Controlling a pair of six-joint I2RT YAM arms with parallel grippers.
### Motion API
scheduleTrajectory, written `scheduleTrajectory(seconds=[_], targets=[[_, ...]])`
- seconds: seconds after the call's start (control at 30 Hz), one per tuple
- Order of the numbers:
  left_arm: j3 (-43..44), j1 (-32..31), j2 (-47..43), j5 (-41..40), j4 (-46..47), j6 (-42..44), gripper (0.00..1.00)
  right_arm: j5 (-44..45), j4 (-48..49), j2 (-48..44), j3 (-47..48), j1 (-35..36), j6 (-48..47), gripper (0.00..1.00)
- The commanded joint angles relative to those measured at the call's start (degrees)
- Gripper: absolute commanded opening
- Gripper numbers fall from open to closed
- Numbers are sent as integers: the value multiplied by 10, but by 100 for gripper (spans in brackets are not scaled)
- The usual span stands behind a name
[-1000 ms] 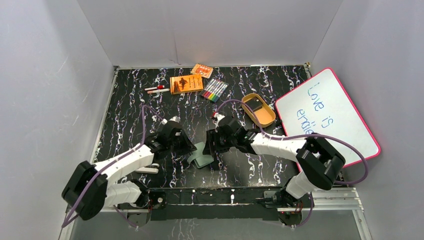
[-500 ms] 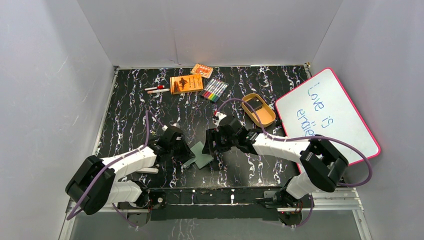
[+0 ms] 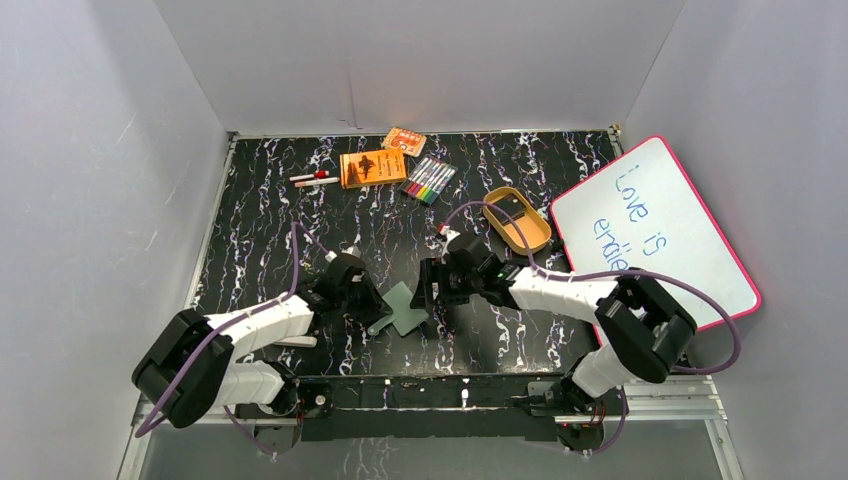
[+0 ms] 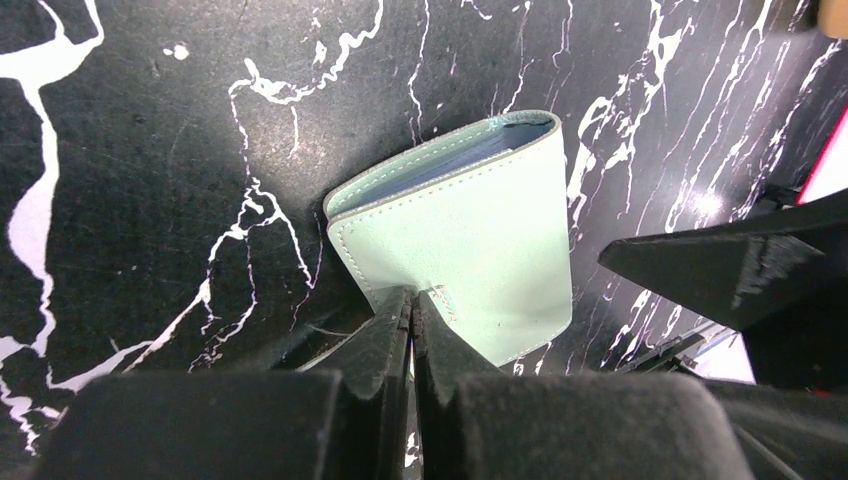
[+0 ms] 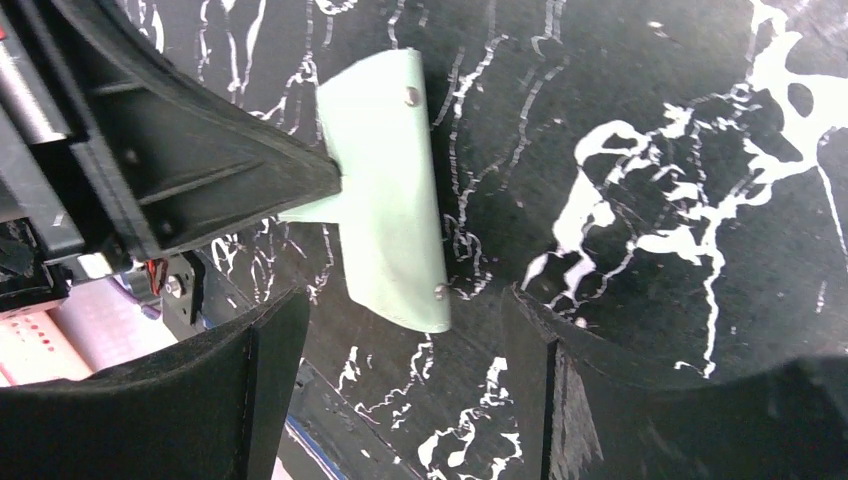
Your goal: Put the credit cards into the card holder
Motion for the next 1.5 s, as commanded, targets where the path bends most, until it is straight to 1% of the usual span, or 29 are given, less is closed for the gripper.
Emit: scheduleTrajectory(seconds=[0.0, 0.03, 0.17, 0.3, 0.57, 0.63, 0.77, 0.83, 1.1, 1.2, 1.27, 1.37, 1.43, 1.47], targets=[[-29, 1, 22, -22, -22, 6, 0, -66, 65, 14, -27, -27, 8, 78], [-32, 1, 24, -22, -23, 5, 0, -89, 78, 20, -31, -30, 7, 78], [-38, 1, 28, -24, -22, 5, 0, -137, 139, 44, -45, -35, 15, 77], [-47, 0, 29, -27, -3, 3, 0, -160, 179, 69, -52, -41, 32, 75], [-58, 0, 30, -29, -1, 2, 0, -190, 257, 103, -71, -54, 69, 69], [-59, 1, 30, -29, 0, 2, 0, -198, 269, 112, -68, -55, 71, 65], [-60, 0, 33, -29, 1, 2, 0, -213, 284, 130, -60, -55, 76, 54], [-60, 0, 34, -29, 3, 2, 0, -217, 287, 136, -57, -55, 77, 50], [-65, 0, 41, -23, 11, 1, 0, -245, 311, 156, -54, -51, 82, 41], [-65, 1, 43, -22, 12, 1, 0, -249, 317, 161, -52, -49, 86, 34], [-64, 0, 43, -23, 13, 1, 0, -252, 320, 164, -51, -49, 87, 26], [-59, 0, 39, -25, 3, 2, 0, -244, 318, 152, -54, -48, 84, 9], [-48, 0, 23, -32, -22, 5, 0, -226, 287, 129, -49, -48, 68, 0], [-37, 1, 6, -40, -45, 6, 0, -214, 261, 110, -44, -48, 54, 0]])
